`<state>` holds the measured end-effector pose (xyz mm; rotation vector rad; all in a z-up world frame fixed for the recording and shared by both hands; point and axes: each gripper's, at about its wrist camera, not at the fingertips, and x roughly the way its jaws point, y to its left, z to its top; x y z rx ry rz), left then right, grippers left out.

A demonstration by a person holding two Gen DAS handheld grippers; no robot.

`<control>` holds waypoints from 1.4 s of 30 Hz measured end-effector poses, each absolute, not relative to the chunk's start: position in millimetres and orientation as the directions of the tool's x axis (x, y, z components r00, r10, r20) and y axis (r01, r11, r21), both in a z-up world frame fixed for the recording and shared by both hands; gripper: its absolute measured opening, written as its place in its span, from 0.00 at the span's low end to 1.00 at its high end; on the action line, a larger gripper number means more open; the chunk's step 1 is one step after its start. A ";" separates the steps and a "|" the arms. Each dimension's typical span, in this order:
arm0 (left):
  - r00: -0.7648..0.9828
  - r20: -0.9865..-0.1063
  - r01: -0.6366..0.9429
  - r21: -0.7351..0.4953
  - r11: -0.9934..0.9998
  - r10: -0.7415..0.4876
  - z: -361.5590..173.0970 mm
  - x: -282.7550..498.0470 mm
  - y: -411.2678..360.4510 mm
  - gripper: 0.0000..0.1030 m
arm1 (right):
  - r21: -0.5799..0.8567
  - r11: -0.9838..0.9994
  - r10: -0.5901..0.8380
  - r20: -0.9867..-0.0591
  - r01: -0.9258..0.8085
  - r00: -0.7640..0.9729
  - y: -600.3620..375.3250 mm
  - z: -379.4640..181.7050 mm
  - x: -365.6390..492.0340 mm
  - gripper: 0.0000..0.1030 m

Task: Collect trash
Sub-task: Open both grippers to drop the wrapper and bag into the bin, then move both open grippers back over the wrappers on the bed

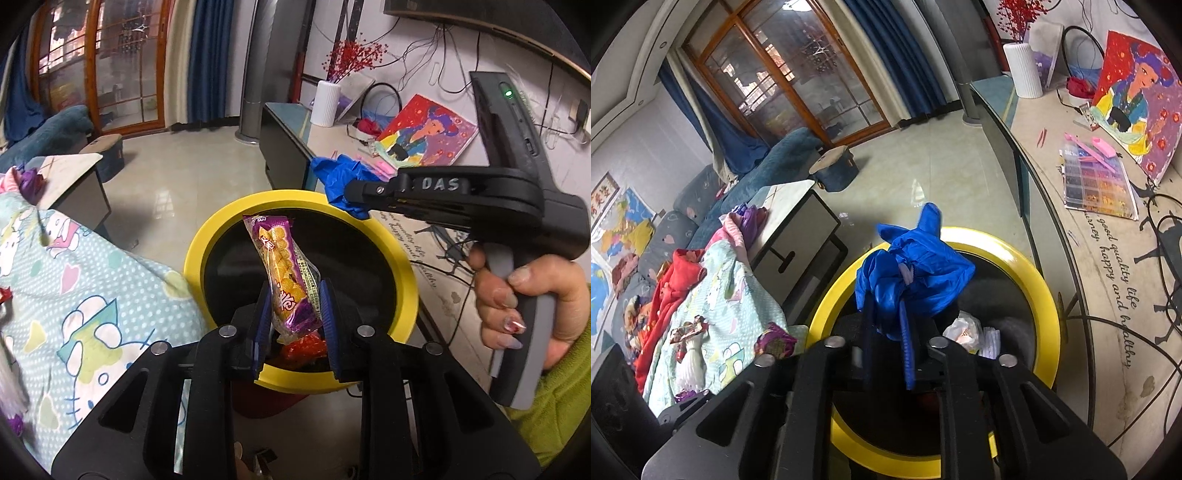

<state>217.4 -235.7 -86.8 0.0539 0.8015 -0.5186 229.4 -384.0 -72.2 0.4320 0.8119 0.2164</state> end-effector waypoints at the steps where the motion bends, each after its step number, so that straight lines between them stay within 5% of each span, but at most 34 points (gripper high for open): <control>1: 0.575 -0.700 0.464 -0.147 0.873 -0.423 -87.6 218.5 -236.7 0.32 | 0.454 0.891 0.346 -0.653 -0.017 0.674 -385.5 -72.5 230.0 0.27; 13: 0.628 -0.665 0.396 -0.172 0.902 -0.403 -83.2 203.5 -209.8 0.89 | 0.446 0.895 0.311 -0.646 0.014 0.697 -387.8 -70.7 227.4 0.52; 19: 0.681 -0.642 0.311 -0.182 0.933 -0.353 -71.3 197.6 -180.6 0.89 | 0.409 0.912 0.279 -0.633 0.006 0.722 -376.3 -61.7 222.8 0.62; 42: 0.852 -0.509 0.036 -0.180 0.983 -0.124 -27.4 158.6 -74.3 0.89 | 0.359 0.911 0.388 -0.569 -0.205 0.725 -291.5 -24.1 195.7 0.69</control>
